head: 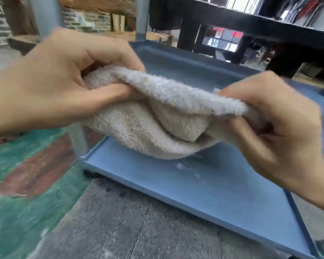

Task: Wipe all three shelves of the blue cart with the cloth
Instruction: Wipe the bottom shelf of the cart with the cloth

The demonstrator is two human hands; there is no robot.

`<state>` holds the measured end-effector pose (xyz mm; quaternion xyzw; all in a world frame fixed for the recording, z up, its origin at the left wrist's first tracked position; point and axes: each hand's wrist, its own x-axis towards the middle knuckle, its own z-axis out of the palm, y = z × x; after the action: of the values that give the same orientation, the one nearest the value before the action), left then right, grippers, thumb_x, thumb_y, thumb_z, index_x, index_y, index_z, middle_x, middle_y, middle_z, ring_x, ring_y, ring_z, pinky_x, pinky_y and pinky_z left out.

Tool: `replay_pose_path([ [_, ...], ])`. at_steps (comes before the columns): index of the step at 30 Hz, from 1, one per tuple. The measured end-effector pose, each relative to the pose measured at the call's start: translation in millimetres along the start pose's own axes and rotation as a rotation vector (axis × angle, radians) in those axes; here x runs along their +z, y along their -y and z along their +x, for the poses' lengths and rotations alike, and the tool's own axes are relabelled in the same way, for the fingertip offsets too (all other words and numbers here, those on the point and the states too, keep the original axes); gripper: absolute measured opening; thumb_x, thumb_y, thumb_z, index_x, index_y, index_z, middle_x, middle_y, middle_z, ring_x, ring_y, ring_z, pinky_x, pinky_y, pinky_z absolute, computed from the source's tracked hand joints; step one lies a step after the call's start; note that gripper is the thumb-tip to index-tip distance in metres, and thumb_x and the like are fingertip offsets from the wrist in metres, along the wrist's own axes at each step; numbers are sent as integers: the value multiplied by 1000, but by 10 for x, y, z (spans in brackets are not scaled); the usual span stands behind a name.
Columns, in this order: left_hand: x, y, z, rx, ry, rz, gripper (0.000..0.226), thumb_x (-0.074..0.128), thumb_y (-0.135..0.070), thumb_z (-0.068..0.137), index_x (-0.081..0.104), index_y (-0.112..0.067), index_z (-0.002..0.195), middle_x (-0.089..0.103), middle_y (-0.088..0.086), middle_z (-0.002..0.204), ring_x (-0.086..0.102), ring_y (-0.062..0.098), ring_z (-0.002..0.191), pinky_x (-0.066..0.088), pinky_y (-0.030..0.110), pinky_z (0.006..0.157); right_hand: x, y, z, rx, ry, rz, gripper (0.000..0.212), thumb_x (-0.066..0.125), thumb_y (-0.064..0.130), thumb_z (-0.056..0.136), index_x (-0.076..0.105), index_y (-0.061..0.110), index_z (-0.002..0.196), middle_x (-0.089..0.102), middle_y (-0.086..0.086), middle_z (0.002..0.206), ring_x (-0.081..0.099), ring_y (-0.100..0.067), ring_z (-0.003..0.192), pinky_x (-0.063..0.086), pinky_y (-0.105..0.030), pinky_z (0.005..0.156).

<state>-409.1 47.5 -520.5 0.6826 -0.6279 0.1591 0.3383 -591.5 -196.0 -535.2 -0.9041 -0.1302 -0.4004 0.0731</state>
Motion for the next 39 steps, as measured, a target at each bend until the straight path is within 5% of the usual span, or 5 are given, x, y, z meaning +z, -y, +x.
replay_pose_path([
  [9,859,1166,-793,-408,470,-162,26,66,-62,84,72,-38,87,74,-19,83,70,2,79,52,25,67,1553,-375,-865,366,308,331,18,65,35,99,75,22,106,74,18,94,67,3,78,45,-8,68],
  [20,2023,2449,-351,-718,250,-91,29,79,-47,78,74,-18,78,67,-8,75,62,6,73,43,19,61,2555,-1553,-1032,850,407,140,26,64,49,99,74,25,105,75,15,99,66,-3,94,47,-12,79],
  [24,2413,2768,-453,-1013,127,11,32,59,-20,92,63,-8,121,64,15,123,59,36,114,48,36,90,3007,-1560,-982,623,753,-225,55,50,43,106,42,22,156,40,-7,162,39,-27,147,32,-37,120],
  [29,2684,2812,-951,-1041,233,186,50,36,-36,103,38,-2,139,42,23,140,35,40,132,31,44,107,3465,-946,-1213,254,868,135,55,27,62,105,19,57,159,-5,8,175,-8,-12,161,-2,-34,127],
  [39,2365,2964,-757,-1148,168,258,78,18,-75,82,62,-15,103,64,15,100,58,33,83,46,40,75,3578,-795,-1179,100,1022,210,48,9,71,102,0,73,150,-21,23,169,-31,-4,153,-23,-42,123],
])
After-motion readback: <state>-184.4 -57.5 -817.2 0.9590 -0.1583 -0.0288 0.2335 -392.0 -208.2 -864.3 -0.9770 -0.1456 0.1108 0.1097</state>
